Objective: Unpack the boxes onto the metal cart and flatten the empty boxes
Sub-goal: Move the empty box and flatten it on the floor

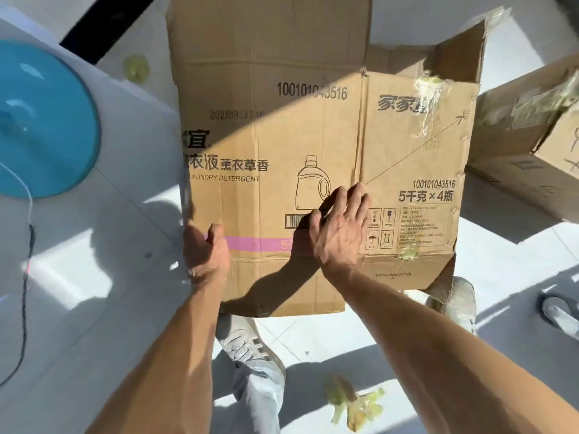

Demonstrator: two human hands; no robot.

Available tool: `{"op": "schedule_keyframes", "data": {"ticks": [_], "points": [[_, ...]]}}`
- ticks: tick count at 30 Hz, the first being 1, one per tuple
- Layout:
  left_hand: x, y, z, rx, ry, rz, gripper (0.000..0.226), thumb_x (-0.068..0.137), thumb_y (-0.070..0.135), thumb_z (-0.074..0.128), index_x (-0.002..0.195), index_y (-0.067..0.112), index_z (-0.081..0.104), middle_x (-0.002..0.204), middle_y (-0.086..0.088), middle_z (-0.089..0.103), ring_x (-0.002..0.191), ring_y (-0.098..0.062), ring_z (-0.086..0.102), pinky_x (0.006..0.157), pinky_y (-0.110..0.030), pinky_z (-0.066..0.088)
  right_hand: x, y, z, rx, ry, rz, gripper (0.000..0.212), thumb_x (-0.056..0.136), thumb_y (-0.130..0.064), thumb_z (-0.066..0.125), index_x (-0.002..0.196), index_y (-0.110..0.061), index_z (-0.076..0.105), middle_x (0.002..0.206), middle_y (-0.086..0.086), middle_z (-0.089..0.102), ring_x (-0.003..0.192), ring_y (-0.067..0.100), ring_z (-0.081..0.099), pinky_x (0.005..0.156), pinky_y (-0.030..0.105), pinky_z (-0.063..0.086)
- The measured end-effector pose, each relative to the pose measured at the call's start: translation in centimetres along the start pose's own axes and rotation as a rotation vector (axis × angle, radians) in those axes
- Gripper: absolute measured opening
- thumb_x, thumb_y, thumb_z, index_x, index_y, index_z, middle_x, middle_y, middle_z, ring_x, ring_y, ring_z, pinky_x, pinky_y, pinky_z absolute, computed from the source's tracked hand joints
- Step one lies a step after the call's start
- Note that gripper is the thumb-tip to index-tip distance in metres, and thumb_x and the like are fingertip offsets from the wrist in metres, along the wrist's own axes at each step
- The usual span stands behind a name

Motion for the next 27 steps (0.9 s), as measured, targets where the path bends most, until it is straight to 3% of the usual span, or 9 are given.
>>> {"op": "schedule_keyframes", "data": {"ticks": [3, 6, 10, 13, 15, 17, 21, 23, 27], "points": [[-3.9, 1.0, 0.7, 0.071, 0.056, 0.015, 0.065, 0.092, 0.049, 0.052, 0.148, 0.018, 0.038, 0.149, -0.010, 0.041, 0.136, -0.032, 0.036, 0.112, -0.045, 0.029, 0.4, -4.8, -4.0, 0.016, 0.130, -0.234, 0.064, 0.093, -0.044, 0.041, 0.150, -0.017, 0.028, 0.161, 0.017, 0.008, 0.149, 0.031, 0.006, 0.119, 0.050, 0.010], [-7.9, 4.1, -0.4, 0.037, 0.230, 0.270, 0.041, 0.086, 0.029, 0.055, 0.117, 0.004, 0.065, 0.116, -0.021, 0.059, 0.113, -0.033, 0.049, 0.098, -0.043, 0.037, -0.8, -13.1, -5.9, -0.072, 0.162, -0.713, 0.065, 0.088, -0.045, 0.050, 0.145, -0.018, 0.038, 0.160, 0.017, 0.015, 0.149, 0.033, 0.010, 0.116, 0.054, 0.012], [-11.6, 6.7, 0.5, 0.041, -0.033, 0.386, 0.066, 0.084, 0.041, 0.022, 0.121, 0.000, 0.059, 0.123, -0.021, 0.056, 0.115, -0.030, 0.047, 0.099, -0.040, 0.036, -1.6, -19.7, -5.2, -0.233, 0.066, -0.790, 0.064, 0.083, -0.043, 0.056, 0.141, -0.019, 0.042, 0.158, 0.015, 0.021, 0.148, 0.036, 0.007, 0.116, 0.057, 0.008], [-11.1, 5.1, -2.3, -0.088, 0.049, 0.084, 0.059, 0.090, 0.043, 0.030, 0.119, 0.002, 0.061, 0.123, -0.017, 0.062, 0.115, -0.031, 0.057, 0.097, -0.039, 0.044, -1.6, -18.5, -4.3, -0.323, -0.065, -0.648, 0.060, 0.083, -0.012, 0.052, 0.141, -0.018, 0.038, 0.163, 0.010, -0.002, 0.148, 0.037, -0.007, 0.116, 0.061, 0.001], [-11.5, -0.1, -4.9, -0.254, 0.231, -0.396, 0.051, 0.094, 0.034, 0.037, 0.125, -0.003, 0.055, 0.125, -0.022, 0.058, 0.117, -0.035, 0.054, 0.099, -0.040, 0.040, -1.8, -17.2, -4.9, -0.369, -0.069, -0.652, 0.066, 0.084, -0.010, 0.049, 0.147, -0.019, 0.030, 0.163, 0.008, -0.010, 0.147, 0.037, -0.011, 0.114, 0.061, 0.000], [-14.9, -6.2, -4.0, -0.359, 0.081, -0.859, 0.051, 0.100, 0.025, 0.035, 0.142, -0.005, 0.036, 0.144, -0.024, 0.041, 0.130, -0.037, 0.041, 0.111, -0.042, 0.027, -1.7, -16.1, -5.4, -0.399, -0.082, -0.664, 0.069, 0.087, -0.020, 0.054, 0.150, -0.021, 0.025, 0.163, 0.006, -0.011, 0.148, 0.036, -0.011, 0.114, 0.060, 0.000], [-22.7, -10.0, 1.0, -0.787, -0.439, -1.081, 0.050, 0.102, 0.035, 0.029, 0.134, 0.001, 0.046, 0.122, -0.020, 0.058, 0.119, -0.036, 0.055, 0.096, -0.040, 0.041, -1.6, -13.8, -7.0, -0.360, -0.064, -0.585, 0.069, 0.094, -0.035, 0.052, 0.153, -0.019, 0.019, 0.163, 0.004, -0.008, 0.149, 0.030, -0.008, 0.117, 0.057, 0.006], [-24.7, -9.4, 4.0, -0.991, -0.475, -1.224, 0.049, 0.102, 0.034, 0.024, 0.132, 0.003, 0.046, 0.125, -0.023, 0.052, 0.116, -0.035, 0.053, 0.088, -0.039, 0.038, -1.6, -12.8, -7.9, -0.295, -0.045, -0.551, 0.067, 0.093, -0.031, 0.052, 0.151, -0.017, 0.022, 0.163, 0.004, -0.003, 0.150, 0.026, -0.005, 0.118, 0.054, 0.012], [-25.9, -5.5, 8.6, -1.454, -0.407, -1.218, 0.046, 0.094, 0.040, 0.031, 0.107, 0.005, 0.058, 0.118, -0.020, 0.057, 0.110, -0.037, 0.053, 0.108, -0.054, 0.031, -2.0, -10.5, -8.5, -0.166, -0.044, -0.553, 0.067, 0.087, -0.025, 0.057, 0.147, -0.016, 0.030, 0.163, 0.006, 0.004, 0.150, 0.023, 0.001, 0.118, 0.050, 0.016]]}}
Point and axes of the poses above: each hand's wrist, its own x-axis towards the middle knuckle, its own z-axis out of the palm, y = z × x, the point moved 8 cm from there along x, towards the middle knuckle
